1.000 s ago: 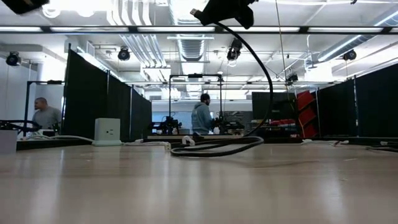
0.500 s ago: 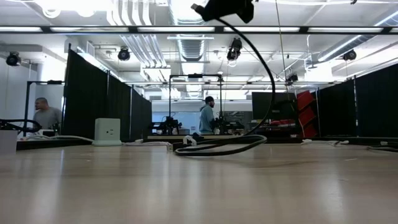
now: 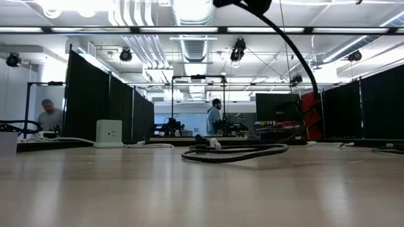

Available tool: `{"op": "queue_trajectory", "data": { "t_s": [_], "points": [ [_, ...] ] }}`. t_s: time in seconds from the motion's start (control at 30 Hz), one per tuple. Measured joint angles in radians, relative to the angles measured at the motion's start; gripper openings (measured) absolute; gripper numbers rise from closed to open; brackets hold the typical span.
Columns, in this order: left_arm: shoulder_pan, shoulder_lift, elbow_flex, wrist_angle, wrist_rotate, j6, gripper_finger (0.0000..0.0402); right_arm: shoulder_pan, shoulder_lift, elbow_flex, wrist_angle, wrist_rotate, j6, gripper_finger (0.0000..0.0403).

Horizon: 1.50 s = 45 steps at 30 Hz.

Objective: Insert USB
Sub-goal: Insert the left black USB cable into the white outlet extension

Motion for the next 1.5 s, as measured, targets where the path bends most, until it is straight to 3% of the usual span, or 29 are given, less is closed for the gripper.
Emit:
{"op": "queue_trajectory", "data": {
  "t_s": [0.13,0.47,0.63,0.83,1.5],
  "points": [
    [0.0,0.0,0.0,-0.037,-0.044,0.041,0.009,0.017,0.05,0.0,0.0,-0.002,0.04,0.0019],
    [0.0,0.017,-0.029,-0.068,-0.216,0.122,0.0292,0.016,0.11,0.0,0.001,-0.004,0.083,0.0019],
    [0.001,0.038,-0.076,-0.069,-0.246,0.143,0.0356,0.016,0.111,0.0,0.002,-0.001,0.083,0.0019],
    [0.0,0.074,-0.119,-0.053,-0.245,0.133,0.0379,0.016,0.111,0.0,0.002,0.0,0.084,0.0019],
    [-0.061,0.12,-0.293,-0.013,-0.271,0.137,0.0366,0.016,0.112,0.0,0.002,-0.013,0.102,0.0019]
  ]
}}
